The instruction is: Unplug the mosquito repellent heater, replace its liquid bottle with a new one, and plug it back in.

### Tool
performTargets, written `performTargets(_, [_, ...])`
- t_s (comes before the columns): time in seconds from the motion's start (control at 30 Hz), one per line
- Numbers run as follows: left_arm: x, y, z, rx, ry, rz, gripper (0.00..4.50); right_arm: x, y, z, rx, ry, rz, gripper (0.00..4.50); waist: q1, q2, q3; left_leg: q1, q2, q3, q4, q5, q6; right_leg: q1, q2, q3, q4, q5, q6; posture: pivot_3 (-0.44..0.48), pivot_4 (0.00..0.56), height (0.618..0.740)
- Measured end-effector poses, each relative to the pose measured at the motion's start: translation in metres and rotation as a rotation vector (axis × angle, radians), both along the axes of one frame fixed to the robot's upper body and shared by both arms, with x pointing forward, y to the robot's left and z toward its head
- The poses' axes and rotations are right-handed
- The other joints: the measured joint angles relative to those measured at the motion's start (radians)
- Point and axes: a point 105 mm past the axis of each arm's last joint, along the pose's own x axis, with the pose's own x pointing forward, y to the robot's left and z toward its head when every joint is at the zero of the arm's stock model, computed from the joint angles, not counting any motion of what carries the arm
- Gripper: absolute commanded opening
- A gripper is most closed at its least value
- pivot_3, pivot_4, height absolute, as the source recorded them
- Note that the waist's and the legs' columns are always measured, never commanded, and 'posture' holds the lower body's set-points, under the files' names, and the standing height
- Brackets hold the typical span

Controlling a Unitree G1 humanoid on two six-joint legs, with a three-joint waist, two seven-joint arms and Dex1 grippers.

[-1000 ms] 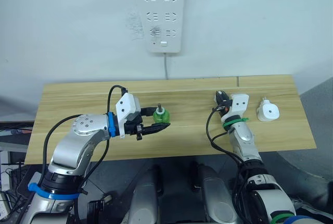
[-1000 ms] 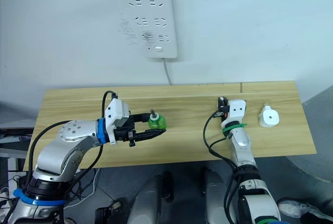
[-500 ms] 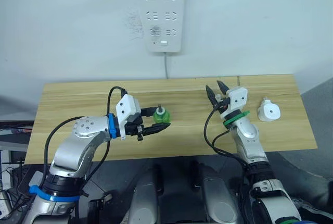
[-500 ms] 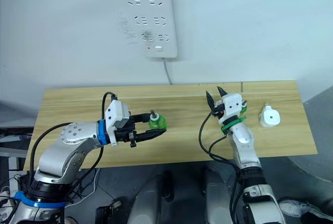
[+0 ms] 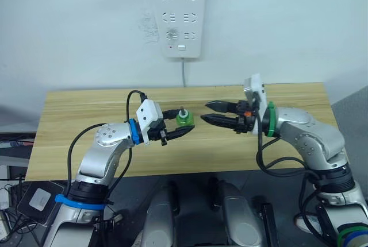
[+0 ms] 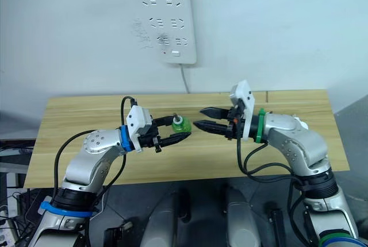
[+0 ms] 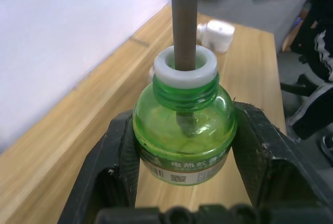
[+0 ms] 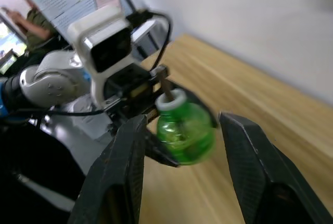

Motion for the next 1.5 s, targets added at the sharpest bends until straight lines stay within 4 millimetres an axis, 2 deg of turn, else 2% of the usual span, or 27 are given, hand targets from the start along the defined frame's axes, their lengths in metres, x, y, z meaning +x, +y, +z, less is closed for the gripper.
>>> performTargets(0.1, [0.0,-0.001,0.001,-0.001,-0.004,-0.003,2.24,0.002,0.014,-0.005,0.001,-0.026,-0.007,2.26,-0.001,-0.003,-0.003,0.0,0.0,0.0,0.001,0.0,0.0,0.0,0.0,0.0,0.0,0.0,0.0,-0.136,0.317,0.74])
performTargets(0.5, [-0.001,-0.002,0.001,-0.001,-0.002,-0.004,2.24,0.006,0.037,-0.005,0.018,-0.113,-0.025,2.26,0.002,-0.005,-0.006,-0.001,0.0,-0.002,0.002,0.0,0.0,0.0,0.0,-0.002,0.001,0.001,0.0,-0.13,0.315,0.74])
performTargets(0.6, [-0.001,-0.002,0.001,-0.001,-0.001,-0.003,2.24,0.006,0.039,-0.005,0.008,-0.154,-0.027,1.71,0.002,-0.005,-0.006,-0.001,0.0,-0.002,0.003,0.0,0.0,0.0,0.0,-0.002,0.001,0.001,0.0,-0.129,0.318,0.74])
performTargets(0.67, [-0.001,-0.002,0.0,0.0,0.001,-0.003,2.24,0.009,0.038,-0.005,-0.001,-0.18,-0.041,1.02,0.002,-0.005,-0.006,-0.001,0.0,-0.002,0.003,0.0,0.0,0.001,0.0,-0.002,0.001,0.001,0.0,-0.129,0.319,0.74])
performTargets(0.7, [-0.001,-0.002,0.0,0.0,0.003,-0.003,2.24,0.009,0.037,-0.005,-0.007,-0.193,-0.039,0.83,0.002,-0.005,-0.006,-0.001,0.0,-0.002,0.003,0.0,0.0,0.001,0.0,-0.002,0.001,0.001,0.0,-0.129,0.32,0.74])
performTargets(0.97, [-0.001,-0.004,-0.001,0.001,0.007,-0.005,2.24,0.009,0.035,-0.007,-0.012,-0.238,-0.028,0.83,0.002,-0.005,-0.007,-0.001,0.0,-0.002,0.004,0.0,0.0,0.001,0.0,-0.002,0.002,0.001,0.0,-0.126,0.321,0.74])
performTargets(1.07, [-0.001,-0.004,0.002,-0.011,0.005,0.003,3.25,0.013,0.031,-0.005,0.056,-0.154,-0.066,0.83,0.003,-0.005,-0.007,-0.001,0.0,-0.003,0.004,0.0,0.0,0.001,0.0,-0.002,0.002,0.001,-0.001,-0.126,0.32,0.74])
performTargets(1.2, [0.0,-0.009,0.012,-0.068,-0.027,0.024,4.5,0.03,0.004,0.003,0.244,0.068,-0.25,0.83,0.004,-0.005,-0.012,-0.001,0.0,-0.003,0.005,0.0,0.0,0.002,-0.001,-0.002,0.002,0.002,-0.001,-0.128,0.321,0.74])
performTargets(1.33, [0.003,-0.02,0.021,-0.158,-0.063,0.079,4.5,0.039,-0.019,0.004,0.455,0.319,-0.403,0.83,0.004,-0.006,-0.024,-0.001,0.0,-0.003,0.004,0.0,0.0,0.002,-0.001,-0.002,0.002,0.002,-0.001,-0.137,0.317,0.74])
performTargets(1.5, [0.003,-0.034,0.035,-0.243,-0.121,0.126,4.5,0.039,-0.027,0.002,0.632,0.553,-0.458,0.83,-0.001,-0.006,-0.027,-0.001,0.0,-0.002,0.005,0.001,0.001,0.002,0.0,0.0,0.002,0.004,-0.001,-0.147,0.317,0.74])
